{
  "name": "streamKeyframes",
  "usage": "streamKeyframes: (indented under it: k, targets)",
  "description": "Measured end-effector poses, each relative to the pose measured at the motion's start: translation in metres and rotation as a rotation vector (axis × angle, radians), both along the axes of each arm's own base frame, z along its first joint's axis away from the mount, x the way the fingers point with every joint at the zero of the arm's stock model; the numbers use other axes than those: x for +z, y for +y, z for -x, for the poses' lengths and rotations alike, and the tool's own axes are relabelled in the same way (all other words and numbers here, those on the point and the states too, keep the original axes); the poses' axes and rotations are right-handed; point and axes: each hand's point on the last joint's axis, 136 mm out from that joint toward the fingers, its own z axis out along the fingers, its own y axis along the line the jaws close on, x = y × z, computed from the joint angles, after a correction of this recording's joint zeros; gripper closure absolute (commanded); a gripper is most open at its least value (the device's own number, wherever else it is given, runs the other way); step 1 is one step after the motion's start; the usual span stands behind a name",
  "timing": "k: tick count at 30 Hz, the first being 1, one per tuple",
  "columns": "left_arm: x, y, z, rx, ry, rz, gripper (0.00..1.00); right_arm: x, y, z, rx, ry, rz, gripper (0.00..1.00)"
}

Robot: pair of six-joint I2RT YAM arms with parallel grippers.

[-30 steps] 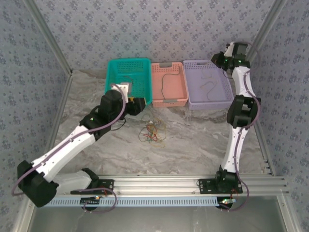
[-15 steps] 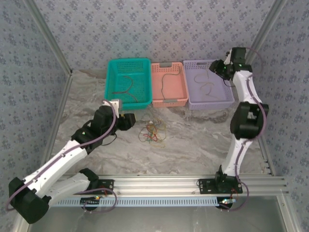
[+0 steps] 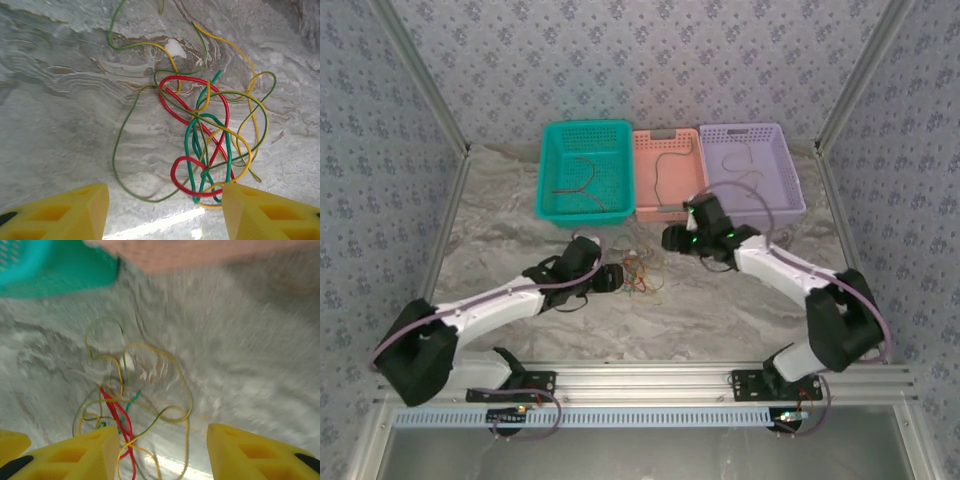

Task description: Untangle the cables

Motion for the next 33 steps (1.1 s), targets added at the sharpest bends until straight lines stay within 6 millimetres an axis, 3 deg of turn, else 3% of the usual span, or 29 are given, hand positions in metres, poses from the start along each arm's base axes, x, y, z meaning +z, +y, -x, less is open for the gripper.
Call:
streamKeyframes:
  k: [4, 7, 10, 12, 14, 16, 22, 25, 29, 33]
  targets:
    - [-0.015, -0.009, -0.005, 0.004, 0.008, -0.003, 0.42, -0.027, 0.031, 0.007, -0.049, 0.065, -0.037, 0.49]
    - [-0.022, -0.012, -0.009, 0.018, 0.006, -0.006, 0.50, -0.035, 0.044, 0.008, -0.100, 0.086, -0.069, 0.61]
    - [-0.024, -0.016, -0.013, 0.028, -0.001, 0.009, 0.62, -0.040, 0.046, 0.005, -0.161, 0.105, -0.090, 0.68]
    - [-0.027, -0.018, -0.016, 0.035, -0.002, 0.014, 0.77, -0.044, 0.043, 0.004, -0.200, 0.117, -0.088, 0.71]
    - [-0.030, -0.020, -0.017, 0.044, -0.005, 0.012, 0.92, -0.047, 0.038, 0.002, -0.234, 0.116, -0.074, 0.83]
    - [-0.031, -0.020, -0.017, 0.050, -0.015, 0.006, 0.99, -0.048, 0.033, 0.001, -0.264, 0.108, -0.065, 1.00]
    - [-0.033, -0.002, -0.013, 0.109, -0.048, -0.032, 1.00, -0.051, 0.014, 0.013, -0.308, 0.090, -0.013, 1.00]
    - [-0.025, 0.012, -0.008, 0.132, -0.072, -0.045, 1.00, -0.046, 0.006, 0.028, -0.304, 0.073, 0.019, 0.83]
    - [-0.007, 0.021, -0.006, 0.138, -0.114, -0.042, 1.00, -0.025, 0.002, 0.036, -0.263, 0.015, 0.044, 0.66]
    - [0.001, 0.029, -0.001, 0.131, -0.132, -0.055, 1.00, -0.008, -0.002, 0.033, -0.228, -0.026, 0.089, 0.65]
